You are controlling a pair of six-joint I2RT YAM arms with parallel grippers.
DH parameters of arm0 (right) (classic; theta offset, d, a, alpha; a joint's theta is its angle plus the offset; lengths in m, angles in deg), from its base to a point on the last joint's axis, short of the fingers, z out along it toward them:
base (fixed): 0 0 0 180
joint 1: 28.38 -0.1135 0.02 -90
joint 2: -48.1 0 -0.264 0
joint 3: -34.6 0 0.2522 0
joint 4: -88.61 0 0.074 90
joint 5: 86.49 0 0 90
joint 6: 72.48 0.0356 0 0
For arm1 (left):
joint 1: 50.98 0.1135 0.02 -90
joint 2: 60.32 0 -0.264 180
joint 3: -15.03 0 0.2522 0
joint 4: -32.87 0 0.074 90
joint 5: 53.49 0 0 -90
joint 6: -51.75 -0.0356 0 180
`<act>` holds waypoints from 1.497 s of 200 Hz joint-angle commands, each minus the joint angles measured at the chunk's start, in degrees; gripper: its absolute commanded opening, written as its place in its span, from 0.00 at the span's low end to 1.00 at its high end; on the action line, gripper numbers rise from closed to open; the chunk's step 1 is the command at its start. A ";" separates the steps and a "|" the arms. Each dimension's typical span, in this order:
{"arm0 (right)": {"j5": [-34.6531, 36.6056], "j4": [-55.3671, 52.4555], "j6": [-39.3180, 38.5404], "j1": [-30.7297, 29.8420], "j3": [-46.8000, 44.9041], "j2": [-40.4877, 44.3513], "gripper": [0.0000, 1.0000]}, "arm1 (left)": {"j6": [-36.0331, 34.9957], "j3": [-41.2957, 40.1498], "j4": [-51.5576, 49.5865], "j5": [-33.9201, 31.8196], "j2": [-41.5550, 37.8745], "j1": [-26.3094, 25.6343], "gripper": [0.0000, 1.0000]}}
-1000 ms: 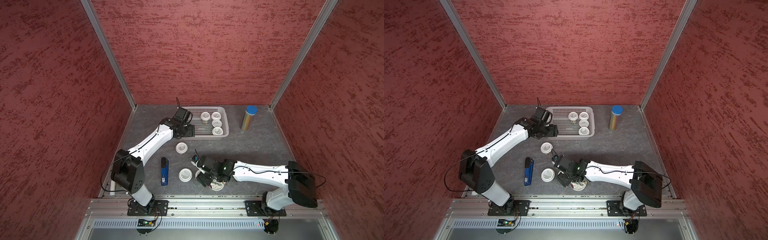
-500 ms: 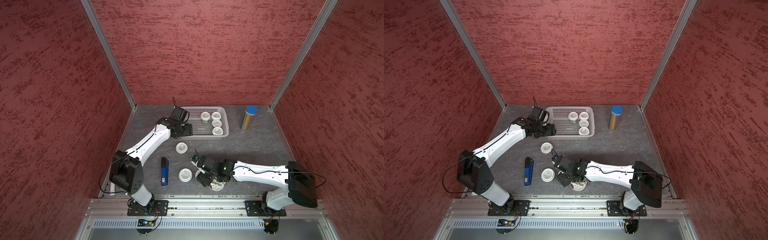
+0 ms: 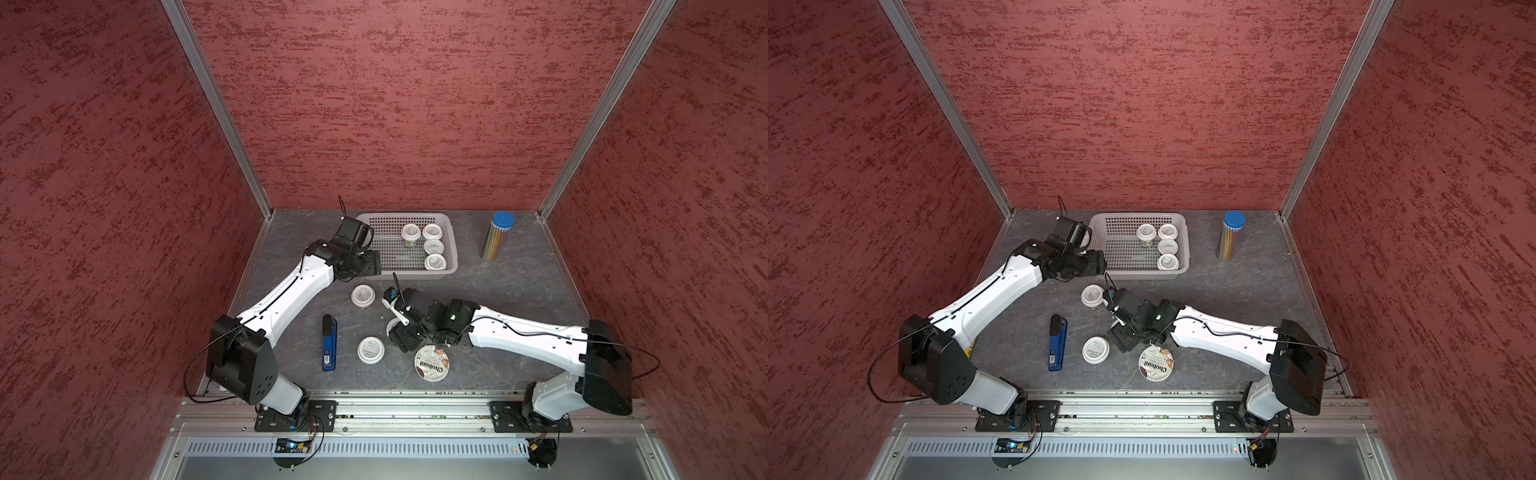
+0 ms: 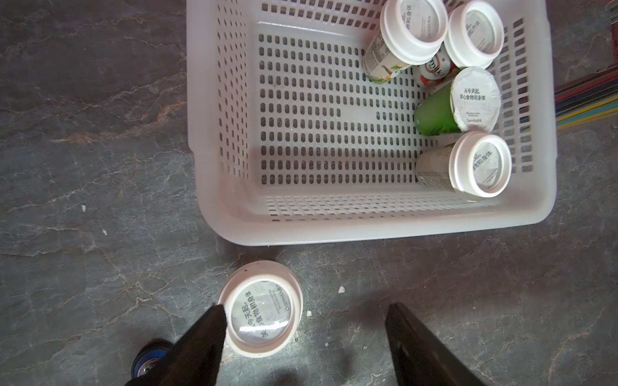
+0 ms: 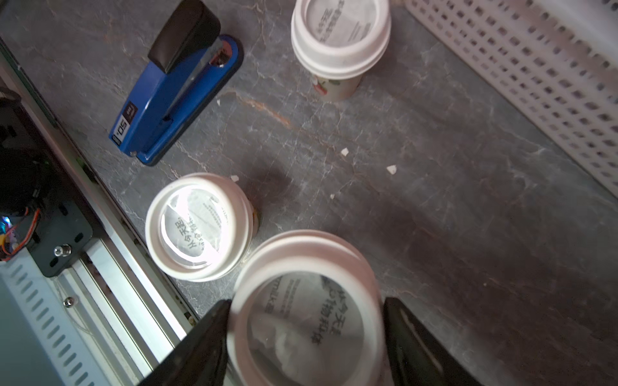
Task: Put the yogurt in the basket
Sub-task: Pick up the yogurt from the center of the board, then place the yogurt in the basket.
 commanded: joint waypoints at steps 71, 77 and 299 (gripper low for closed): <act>3.66 -6.13 -4.53 11.68 16.09 -2.17 0.73 | 1.17 -2.14 3.34 1.01 -1.35 1.25 0.80; 3.76 -6.05 -5.16 12.51 17.61 -3.14 0.73 | 1.14 -2.22 3.45 0.94 -1.28 1.22 0.80; 2.03 0.90 -11.48 28.62 46.49 -40.10 0.74 | 0.75 -3.36 4.05 4.77 2.67 4.57 0.80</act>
